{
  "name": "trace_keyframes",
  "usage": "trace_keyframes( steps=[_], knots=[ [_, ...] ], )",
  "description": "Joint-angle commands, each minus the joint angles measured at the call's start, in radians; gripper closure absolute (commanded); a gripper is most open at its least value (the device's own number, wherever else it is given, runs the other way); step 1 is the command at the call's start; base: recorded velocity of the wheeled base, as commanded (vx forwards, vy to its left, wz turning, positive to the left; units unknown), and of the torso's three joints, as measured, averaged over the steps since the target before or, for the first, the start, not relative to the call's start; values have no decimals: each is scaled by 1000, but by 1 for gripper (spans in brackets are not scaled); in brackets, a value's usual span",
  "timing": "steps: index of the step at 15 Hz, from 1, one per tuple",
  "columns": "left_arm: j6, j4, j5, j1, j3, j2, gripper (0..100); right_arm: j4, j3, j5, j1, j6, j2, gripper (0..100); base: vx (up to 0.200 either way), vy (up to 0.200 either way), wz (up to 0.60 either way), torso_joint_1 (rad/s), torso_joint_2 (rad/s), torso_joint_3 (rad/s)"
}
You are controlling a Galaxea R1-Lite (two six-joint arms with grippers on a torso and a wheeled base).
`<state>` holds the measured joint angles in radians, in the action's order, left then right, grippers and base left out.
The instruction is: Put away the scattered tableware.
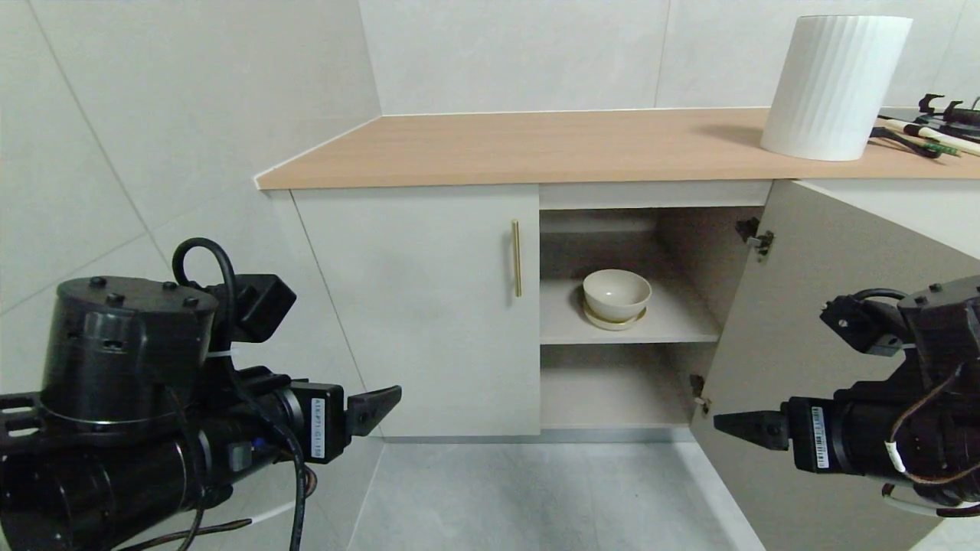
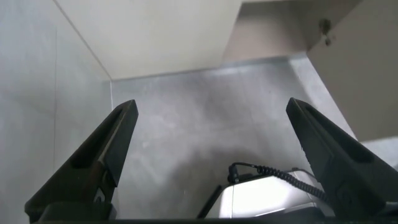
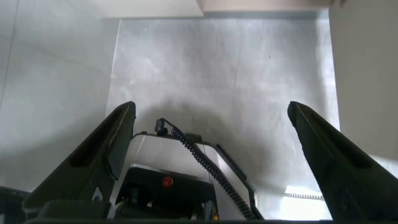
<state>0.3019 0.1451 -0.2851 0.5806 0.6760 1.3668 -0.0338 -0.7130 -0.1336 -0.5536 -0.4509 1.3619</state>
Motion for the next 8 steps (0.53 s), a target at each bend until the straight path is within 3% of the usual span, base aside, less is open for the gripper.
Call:
trace_keyframes(
  steps=[1,2,8],
  knots=[
    [0,1,0,1,-1,3,0,-1,1,0,-8,0,2,0,-200,0,0,7,7,2],
    [0,1,0,1,-1,3,0,-3,1,-1,-11,0,2,0,-200,0,0,2,-2,12],
    [-1,1,0,4,-3,2,0,-3,1,-1,-11,0,-1,0,0,0,0,0,0,0]
  ],
)
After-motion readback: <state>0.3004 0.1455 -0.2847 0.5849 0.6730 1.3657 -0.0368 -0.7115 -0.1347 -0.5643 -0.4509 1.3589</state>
